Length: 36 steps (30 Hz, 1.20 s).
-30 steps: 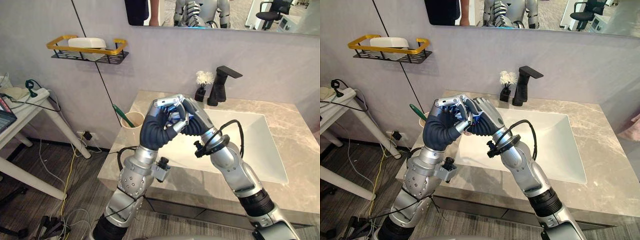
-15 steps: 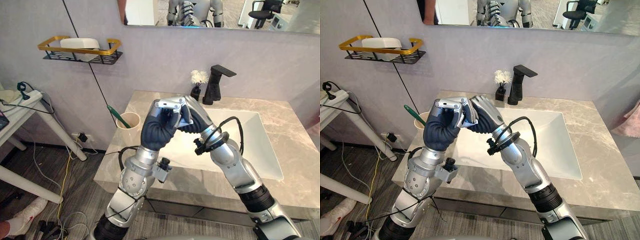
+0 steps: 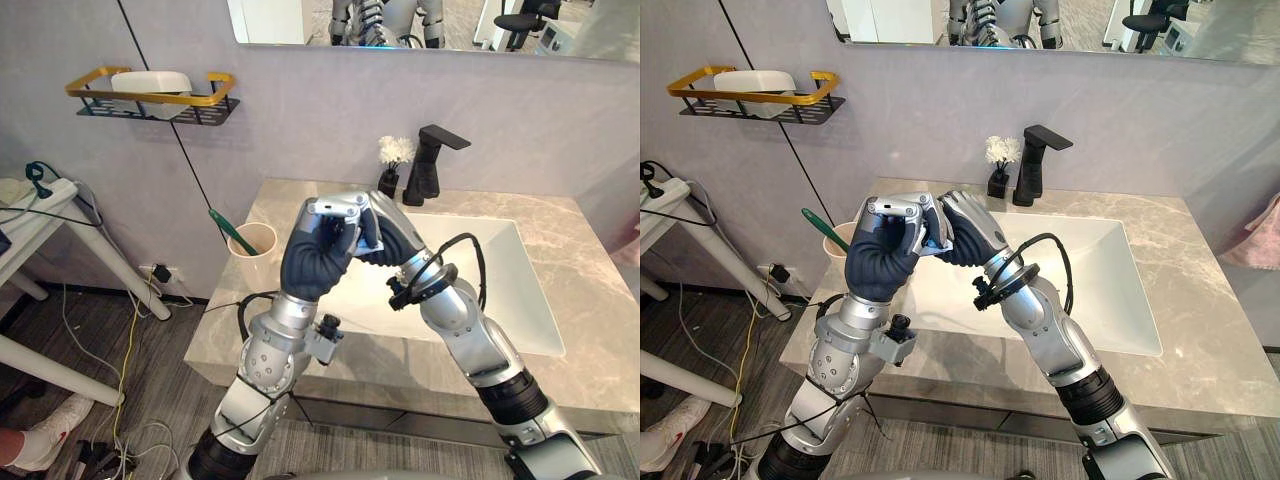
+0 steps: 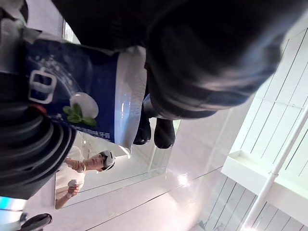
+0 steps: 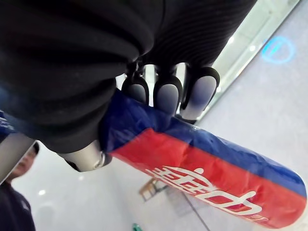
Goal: Organize washtable
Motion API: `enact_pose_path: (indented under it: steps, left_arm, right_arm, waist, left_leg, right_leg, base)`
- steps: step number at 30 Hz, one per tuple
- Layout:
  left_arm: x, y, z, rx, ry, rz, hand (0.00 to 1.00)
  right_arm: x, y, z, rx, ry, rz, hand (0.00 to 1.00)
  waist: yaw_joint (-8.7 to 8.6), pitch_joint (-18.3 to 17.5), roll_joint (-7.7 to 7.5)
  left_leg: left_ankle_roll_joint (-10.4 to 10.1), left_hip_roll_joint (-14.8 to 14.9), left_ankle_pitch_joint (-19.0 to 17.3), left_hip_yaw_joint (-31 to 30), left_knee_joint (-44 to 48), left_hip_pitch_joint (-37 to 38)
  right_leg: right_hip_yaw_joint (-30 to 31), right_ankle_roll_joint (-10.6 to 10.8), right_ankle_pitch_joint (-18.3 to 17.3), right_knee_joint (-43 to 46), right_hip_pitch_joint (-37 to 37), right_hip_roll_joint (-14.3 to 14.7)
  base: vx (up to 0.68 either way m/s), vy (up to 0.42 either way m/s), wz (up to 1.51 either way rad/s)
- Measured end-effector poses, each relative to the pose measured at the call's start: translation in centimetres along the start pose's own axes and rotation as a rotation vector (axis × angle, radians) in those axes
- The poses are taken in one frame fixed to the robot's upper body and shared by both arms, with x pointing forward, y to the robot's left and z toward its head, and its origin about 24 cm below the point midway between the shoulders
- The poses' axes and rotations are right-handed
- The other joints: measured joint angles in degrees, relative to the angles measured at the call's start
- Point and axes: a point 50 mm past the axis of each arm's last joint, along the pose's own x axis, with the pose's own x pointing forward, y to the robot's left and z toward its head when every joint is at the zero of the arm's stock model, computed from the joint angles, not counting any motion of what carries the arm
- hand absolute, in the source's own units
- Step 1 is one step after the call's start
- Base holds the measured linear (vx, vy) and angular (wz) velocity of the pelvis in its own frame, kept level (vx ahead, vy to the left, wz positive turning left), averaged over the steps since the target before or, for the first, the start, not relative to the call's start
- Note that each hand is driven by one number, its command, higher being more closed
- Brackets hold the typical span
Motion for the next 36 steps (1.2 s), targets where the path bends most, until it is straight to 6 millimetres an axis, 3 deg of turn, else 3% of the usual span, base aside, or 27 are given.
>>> enact_pose_path:
  steps: [7, 19, 31, 36]
  left_arm:
    - [0.4, 0.3, 0.3, 0.043, -0.026, 0.012, 0.00]
    - [-0.3, 3.2, 1.1, 0.350, -0.051, 0.156, 0.00]
    - [-2.5, 5.5, 1.6, 0.344, 0.004, 0.292, 0.00]
    - [-2.6, 5.3, 1.3, 0.328, 0.020, 0.282, 0.00]
  right_arm:
    - [0.0, -0.6, -0.3, 0.028, 0.011, -0.029, 1.00]
    - [-0.6, -1.2, -0.9, 0.026, 0.046, -0.055, 1.00]
    - [-2.2, -0.8, -2.0, 0.037, 0.120, -0.040, 1.00]
    - [-2.2, -0.9, -2.0, 0.037, 0.122, -0.042, 1.00]
  waist:
    - [-0.10, 0.59, 0.60]
    - [0.04, 0.75, 0.74]
    - [0.08, 1.80, 0.72]
    - [0.18, 1.81, 0.70]
  left_leg:
    - [0.00, 0.01, 0.00, 0.10, -0.05, 0.19]
    - [0.00, 0.01, -0.01, -0.16, -0.14, 0.14]
    - [0.01, 0.02, 0.00, -0.35, -0.15, -0.05]
    - [0.01, 0.02, 0.00, -0.50, -0.10, -0.16]
  right_leg:
    - [0.22, -0.07, 0.06, 0.00, 0.01, 0.01]
    - [0.08, -0.07, 0.05, 0.00, 0.04, -0.03]
    - [-0.25, -0.07, 0.05, 0.01, 0.09, -0.05]
    - [-0.44, -0.08, 0.04, 0.01, 0.12, -0.06]
  base:
    - [0.00, 0.000, 0.00]
    - [0.01, 0.004, 0.00]
    - [0.00, 0.000, 0.00]
    - [0.00, 0.000, 0.00]
